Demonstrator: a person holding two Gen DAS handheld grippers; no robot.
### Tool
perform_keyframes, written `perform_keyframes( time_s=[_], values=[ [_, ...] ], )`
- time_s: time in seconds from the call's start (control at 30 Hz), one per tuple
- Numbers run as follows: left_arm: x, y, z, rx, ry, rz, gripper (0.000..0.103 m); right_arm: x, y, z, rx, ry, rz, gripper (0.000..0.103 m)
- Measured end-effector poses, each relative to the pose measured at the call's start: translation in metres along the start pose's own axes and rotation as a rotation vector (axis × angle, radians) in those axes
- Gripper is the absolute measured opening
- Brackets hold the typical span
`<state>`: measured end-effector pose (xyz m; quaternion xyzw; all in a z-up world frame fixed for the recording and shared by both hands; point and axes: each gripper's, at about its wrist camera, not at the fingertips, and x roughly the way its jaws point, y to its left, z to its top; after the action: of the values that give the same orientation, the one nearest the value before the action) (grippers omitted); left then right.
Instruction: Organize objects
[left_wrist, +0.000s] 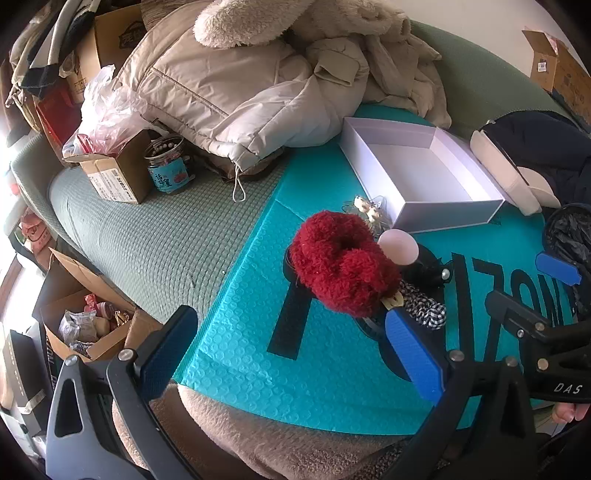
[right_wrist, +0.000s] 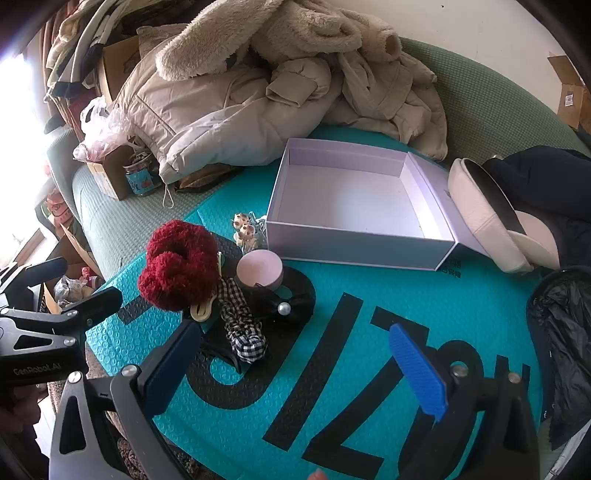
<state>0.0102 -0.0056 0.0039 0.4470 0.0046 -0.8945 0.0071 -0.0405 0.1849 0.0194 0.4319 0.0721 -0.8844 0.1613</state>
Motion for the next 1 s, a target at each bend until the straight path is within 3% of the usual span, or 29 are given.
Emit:
perform_keyframes(
  time_s=[1.0],
  values=[
    [0.0002, 0.0025, -0.0021, -0.014, 0.003, 0.01, 0.102, 0.0032, -0.0014, -0.0031, 0.0, 0.01, 0.002, 0.102]
  ],
)
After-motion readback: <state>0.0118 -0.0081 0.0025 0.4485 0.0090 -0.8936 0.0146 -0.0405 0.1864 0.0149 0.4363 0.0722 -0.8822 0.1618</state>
